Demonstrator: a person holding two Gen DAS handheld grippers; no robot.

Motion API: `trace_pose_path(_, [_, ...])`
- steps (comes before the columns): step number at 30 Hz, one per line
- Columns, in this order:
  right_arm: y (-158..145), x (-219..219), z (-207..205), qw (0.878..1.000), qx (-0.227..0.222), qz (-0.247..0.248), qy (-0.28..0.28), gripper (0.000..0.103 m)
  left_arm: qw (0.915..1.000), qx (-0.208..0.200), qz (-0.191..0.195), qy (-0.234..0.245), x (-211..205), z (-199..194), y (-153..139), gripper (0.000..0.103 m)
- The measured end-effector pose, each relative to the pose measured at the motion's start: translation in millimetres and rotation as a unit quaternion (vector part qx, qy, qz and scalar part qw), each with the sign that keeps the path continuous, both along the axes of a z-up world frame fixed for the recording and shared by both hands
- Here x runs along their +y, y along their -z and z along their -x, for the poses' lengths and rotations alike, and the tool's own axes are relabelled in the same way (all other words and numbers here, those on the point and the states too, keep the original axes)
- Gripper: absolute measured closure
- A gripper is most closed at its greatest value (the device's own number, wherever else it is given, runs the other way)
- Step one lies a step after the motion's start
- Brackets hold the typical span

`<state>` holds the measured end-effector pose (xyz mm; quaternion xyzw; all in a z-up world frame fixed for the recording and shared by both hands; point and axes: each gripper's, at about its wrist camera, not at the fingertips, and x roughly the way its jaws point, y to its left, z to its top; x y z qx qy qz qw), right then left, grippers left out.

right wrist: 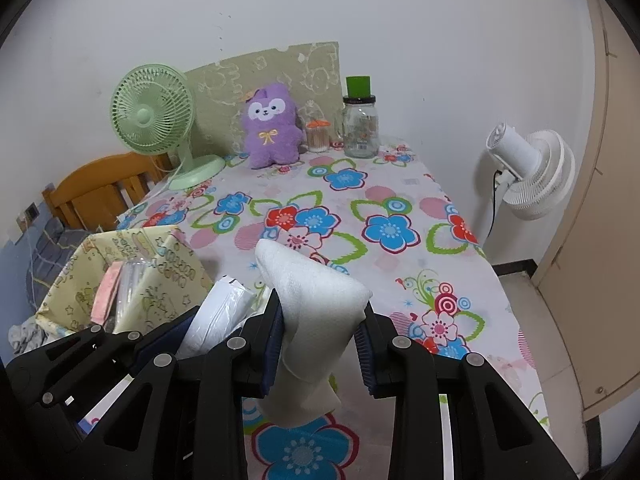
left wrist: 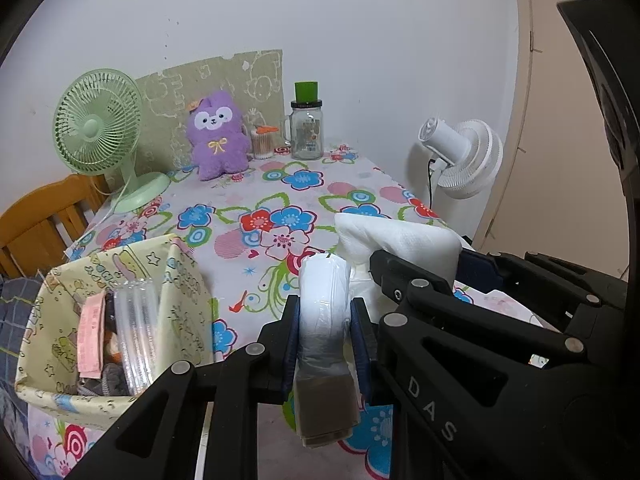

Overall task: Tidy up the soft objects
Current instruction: 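Lift the tissue pack and wrapped roll and carry both toward the fabric box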

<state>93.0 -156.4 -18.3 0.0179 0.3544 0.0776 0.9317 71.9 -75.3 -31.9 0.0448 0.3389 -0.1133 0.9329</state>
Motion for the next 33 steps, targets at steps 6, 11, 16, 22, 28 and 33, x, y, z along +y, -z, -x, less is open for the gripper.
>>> trace_pose_path(6, [-10.8,3.5,11.6,1.000,-0.011,0.000,0.000,0.068,0.9999,-0.011,0.000,0.001,3.4,11.1,-9.0,0.079])
trace_pose_path(11, [-19.6,7.7,18.4,1.000,-0.017,0.002,-0.002,0.068,0.9999,-0.017,0.001,0.000,7.3,16.8,-15.2,0.079])
trace_pose_path(16, [-27.2,13.7,23.1,1.000,-0.022,0.002,-0.005,0.068,0.9997,-0.023,0.002,-0.003,13.9,22.0,-22.5,0.079])
trace_pose_path(22, [-34.9,21.4,26.3,1.000,-0.026,0.003,-0.008,0.068,0.9996,-0.026,0.001,-0.004,19.6,26.3,-29.5,0.079])
trace_pose_path(28, [-42.1,26.6,27.8,0.999,-0.030,0.007,-0.008,0.068,0.9995,-0.030,0.003,-0.001,25.6,27.8,-35.7,0.079])
trace_pose_path(33, [-46.2,33.4,26.9,0.999,-0.032,0.010,-0.011,0.068,0.9995,-0.032,0.006,-0.003,31.2,28.2,-39.3,0.079])
